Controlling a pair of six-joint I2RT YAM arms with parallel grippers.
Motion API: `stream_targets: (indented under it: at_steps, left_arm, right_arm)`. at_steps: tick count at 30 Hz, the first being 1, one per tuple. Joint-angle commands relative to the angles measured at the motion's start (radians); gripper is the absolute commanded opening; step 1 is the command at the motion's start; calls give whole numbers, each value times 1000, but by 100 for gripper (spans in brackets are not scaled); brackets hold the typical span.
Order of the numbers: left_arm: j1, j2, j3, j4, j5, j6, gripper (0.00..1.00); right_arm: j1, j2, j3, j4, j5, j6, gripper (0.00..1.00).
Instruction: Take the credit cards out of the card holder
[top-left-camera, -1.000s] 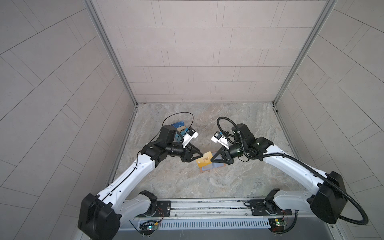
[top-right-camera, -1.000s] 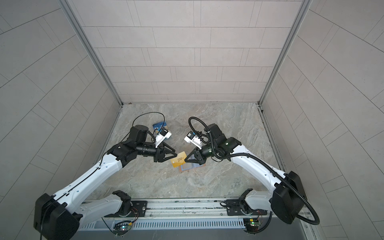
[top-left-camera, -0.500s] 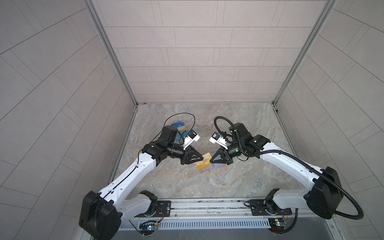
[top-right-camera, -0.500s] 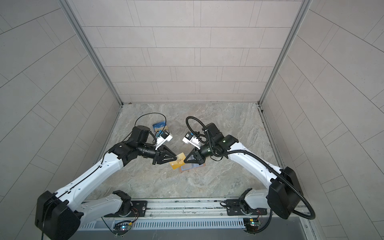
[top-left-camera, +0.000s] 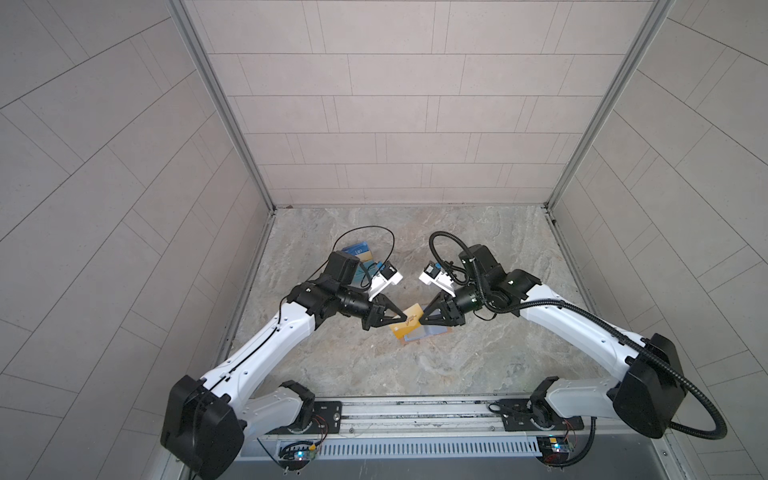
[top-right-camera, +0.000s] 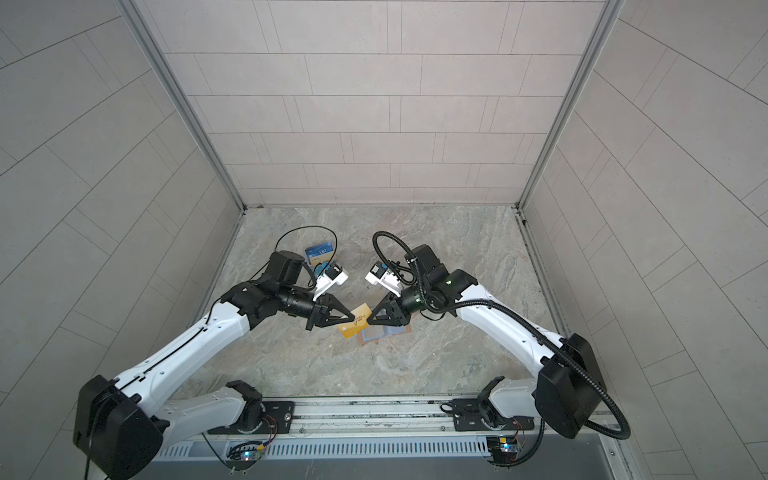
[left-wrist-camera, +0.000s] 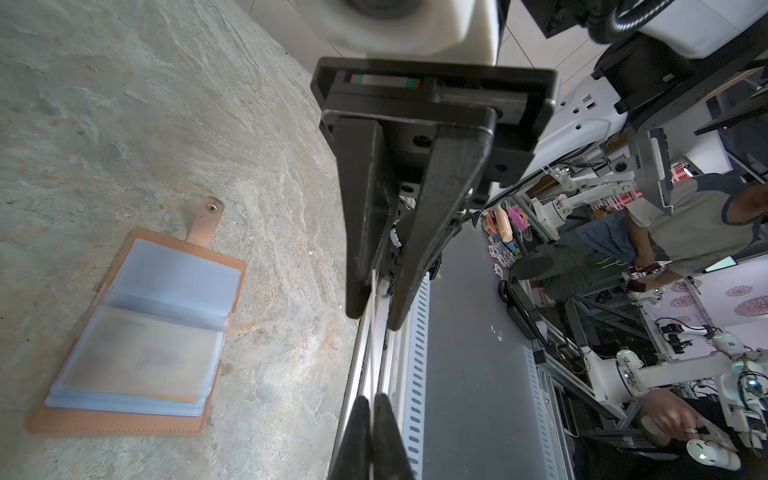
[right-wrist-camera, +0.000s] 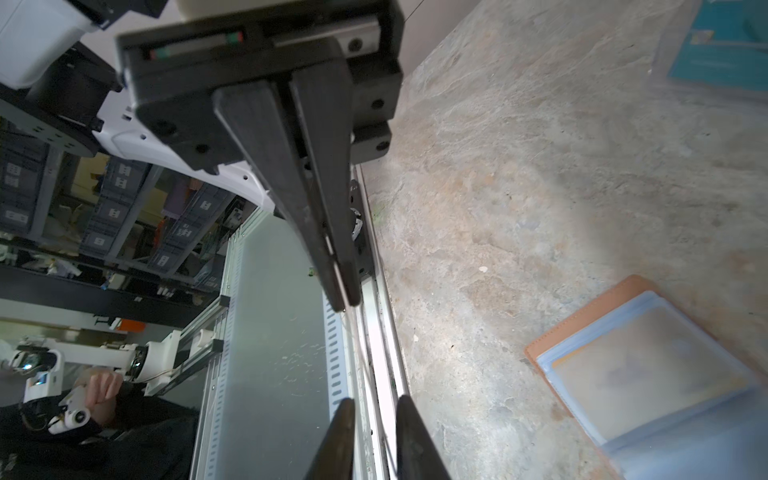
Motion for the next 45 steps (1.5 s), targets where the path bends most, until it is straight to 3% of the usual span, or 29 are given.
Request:
stream_targets:
  at_steps: [1, 5, 11, 13, 23, 29, 45]
  left_arm:
    - [16, -9, 48, -32, -104, 27, 0]
    - [66, 35, 136, -125, -320, 148, 0]
    - [97, 159, 278, -181, -637, 417, 0]
    - [112, 212, 325, -186, -690, 479, 0]
    - [266, 447, 479, -167, -690, 658, 0]
    - [299, 553, 533, -171, -725, 746, 0]
    - [362, 722, 627, -143, -641, 759, 0]
  right_arm:
    - [-18, -33, -14, 25, 77, 13, 42]
    - [-41, -44, -40, 15, 210, 50, 52]
    - [-54, -66, -70, -11, 359, 67, 55]
    - [-56, -77, -82, -12, 393, 73, 55]
    - [-60, -112, -112, 0, 433, 91, 59]
    - [-64, -100, -109, -4, 438, 91, 59]
    - [-71, -100, -121, 2, 444, 95, 59]
